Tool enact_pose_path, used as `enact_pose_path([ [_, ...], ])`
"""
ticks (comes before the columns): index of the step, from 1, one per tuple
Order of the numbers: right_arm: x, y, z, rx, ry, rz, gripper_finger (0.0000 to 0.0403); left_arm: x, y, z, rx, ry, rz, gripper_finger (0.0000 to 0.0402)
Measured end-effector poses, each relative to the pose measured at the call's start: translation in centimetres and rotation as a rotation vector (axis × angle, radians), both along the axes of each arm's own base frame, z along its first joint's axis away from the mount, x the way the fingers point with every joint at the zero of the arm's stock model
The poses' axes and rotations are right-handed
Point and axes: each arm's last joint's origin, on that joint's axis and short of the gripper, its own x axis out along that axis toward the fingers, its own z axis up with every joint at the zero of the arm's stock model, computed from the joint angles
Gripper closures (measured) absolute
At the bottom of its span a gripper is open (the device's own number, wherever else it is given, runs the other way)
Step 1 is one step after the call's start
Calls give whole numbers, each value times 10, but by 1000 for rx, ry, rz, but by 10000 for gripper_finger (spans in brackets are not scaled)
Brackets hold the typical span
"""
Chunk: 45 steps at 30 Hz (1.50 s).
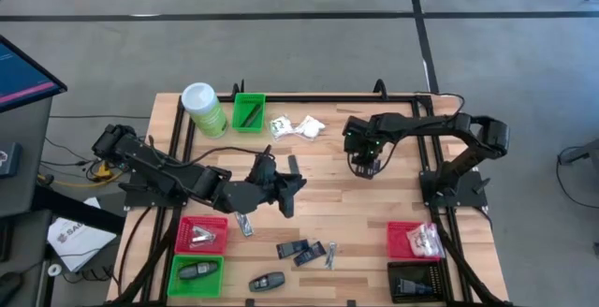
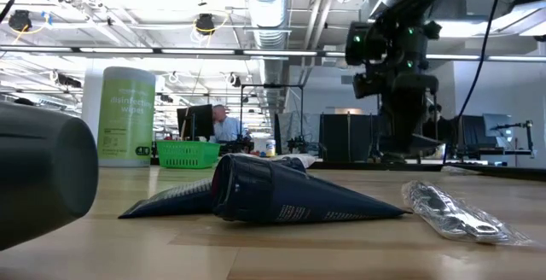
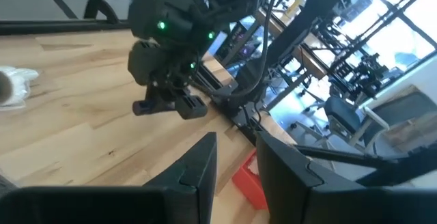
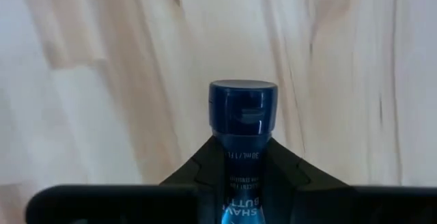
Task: Pick & Place Travel size toiletries
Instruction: Put the shave cream into the black bin
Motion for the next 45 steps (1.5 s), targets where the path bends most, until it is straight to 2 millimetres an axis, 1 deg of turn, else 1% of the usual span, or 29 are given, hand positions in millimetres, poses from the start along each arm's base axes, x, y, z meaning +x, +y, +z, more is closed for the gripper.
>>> enact_pose_path([
  [5,12,15,19,3,-7,38,349,0,-2,0,2,14,-45,305],
  [9,21,35,35,11,-4,74,349,0,-3,-1,7,25,-81,305],
  [16,31,83,63,29,-6,147,349,-3,-13,-1,27,41,-140,305],
  [20,27,115,83,51,-75,154,349,-7,-21,-1,32,48,-174,305],
  [27,1,160,107,83,-155,44,349,-14,-35,-2,55,55,-227,305],
  [32,-21,190,118,93,-186,-44,349,-15,-38,-2,62,57,-241,305],
  [40,-52,243,117,157,-148,-55,349,-16,-40,-1,55,54,-249,305],
  [43,-62,257,115,170,-136,-60,349,-16,-41,-1,50,46,-250,305],
  [45,-71,266,113,168,-115,-51,349,-16,-41,0,42,37,-244,305],
])
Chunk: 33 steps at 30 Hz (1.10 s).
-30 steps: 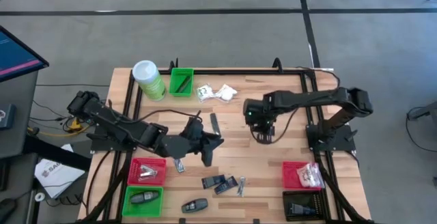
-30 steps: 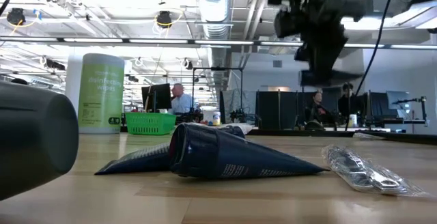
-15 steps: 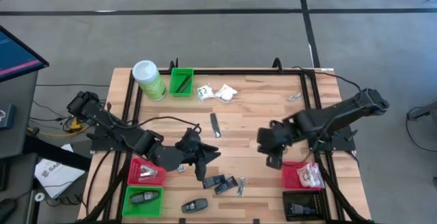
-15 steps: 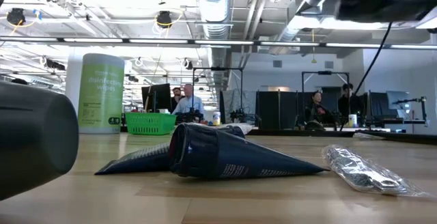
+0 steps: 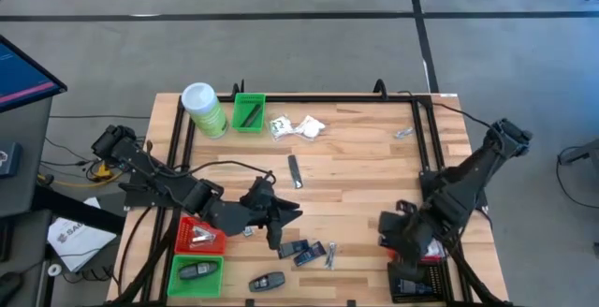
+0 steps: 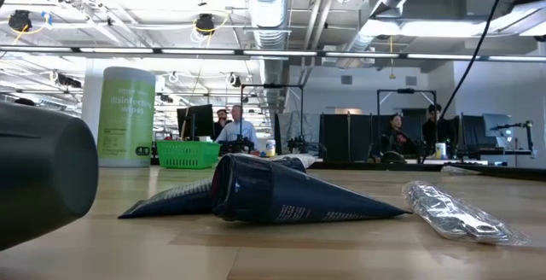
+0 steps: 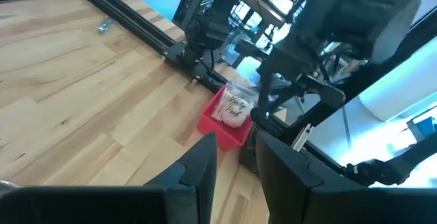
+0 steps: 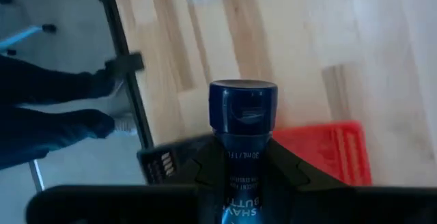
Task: Pick & Place Travel size toiletries
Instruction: Put the shave cream into the black bin
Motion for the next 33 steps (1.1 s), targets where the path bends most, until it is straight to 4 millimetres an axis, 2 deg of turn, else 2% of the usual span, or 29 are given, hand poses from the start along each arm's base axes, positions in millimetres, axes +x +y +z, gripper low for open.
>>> enact_pose_path([
  [3,-10,13,-2,2,12,26,349,0,0,1,-28,-21,28,305],
  [11,-31,53,-26,-51,67,151,349,8,-7,4,-103,-144,110,305],
  [20,-42,92,-67,-139,102,247,349,34,-28,-18,-173,-241,110,305],
  [27,-44,106,-92,-205,111,273,349,50,-42,-39,-230,-292,104,305],
  [33,-42,110,-99,-222,98,283,349,50,-45,-40,-230,-294,103,305],
])
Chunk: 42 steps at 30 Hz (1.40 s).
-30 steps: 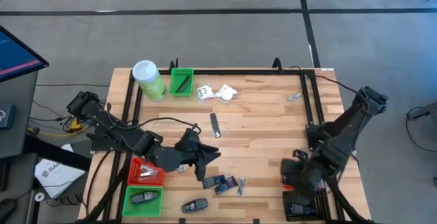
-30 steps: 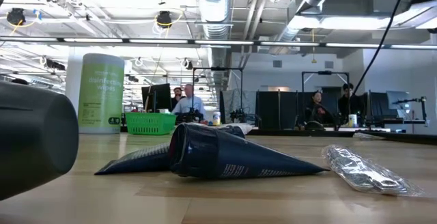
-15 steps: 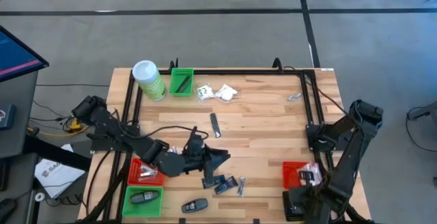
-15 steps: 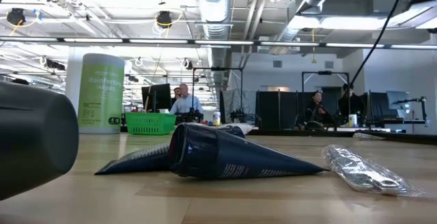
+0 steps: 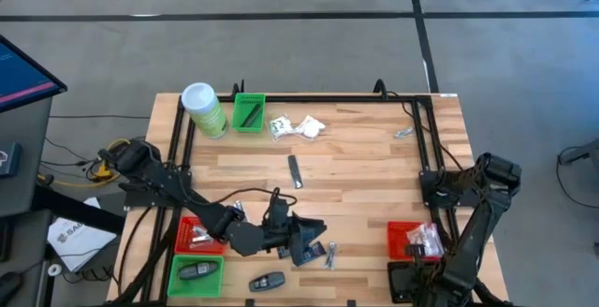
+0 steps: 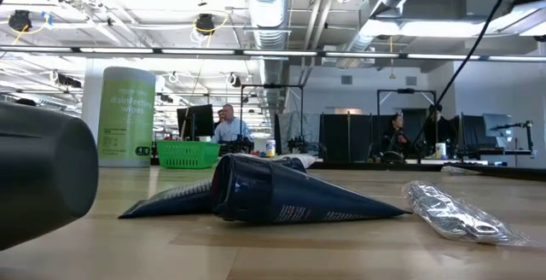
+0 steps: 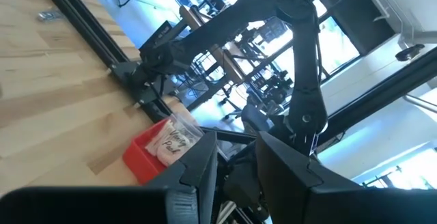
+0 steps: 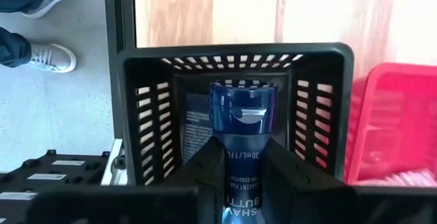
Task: Pick & Place Travel size toiletries
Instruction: Put the shave cream into the black bin, then put the black comb into the top green bin
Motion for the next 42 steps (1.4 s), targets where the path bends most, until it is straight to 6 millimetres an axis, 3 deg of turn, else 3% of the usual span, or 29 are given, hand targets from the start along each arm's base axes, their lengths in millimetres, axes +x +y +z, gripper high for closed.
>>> enact_pose_path([
  [11,-6,-6,-17,-13,12,-19,329,0,0,1,-4,-7,5,305],
  [22,-10,-12,-13,-44,28,-7,217,0,1,1,-5,-8,7,305],
  [27,-10,-16,3,-27,18,22,169,0,1,1,-1,-7,7,305],
  [31,-3,-22,23,6,-18,21,156,0,1,1,21,-1,6,305],
  [42,57,-62,75,71,-199,-115,154,5,12,0,89,51,-52,309],
])
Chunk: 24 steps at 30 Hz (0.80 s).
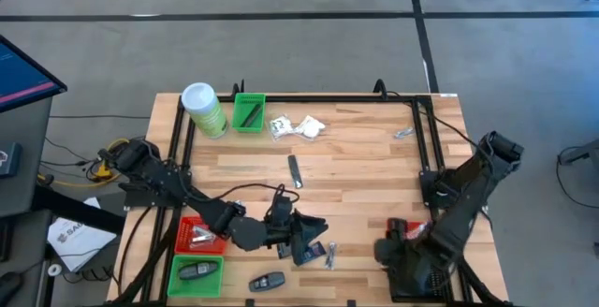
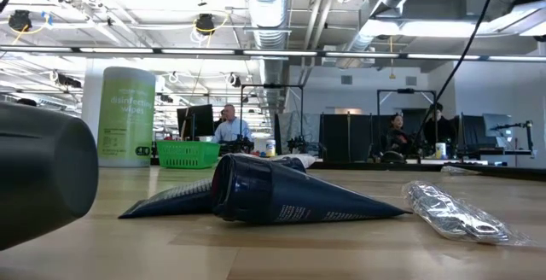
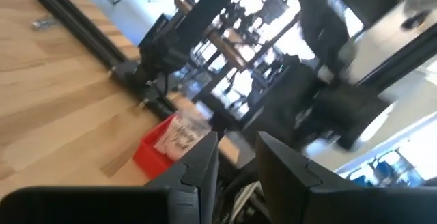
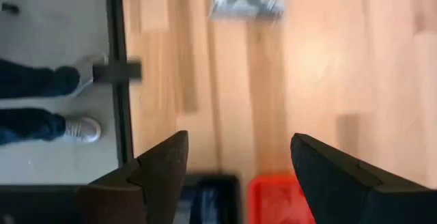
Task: Pick & Place Travel size toiletries
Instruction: Put the black comb into the top green bin
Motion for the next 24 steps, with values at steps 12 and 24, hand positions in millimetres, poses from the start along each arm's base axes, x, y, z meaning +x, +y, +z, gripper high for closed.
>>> enact_pose_path([
  [12,61,-51,25,1,-110,-69,154,-41,27,16,125,313,-30,374],
  [24,110,-116,31,62,-224,-276,188,-69,49,19,214,515,-32,400],
])
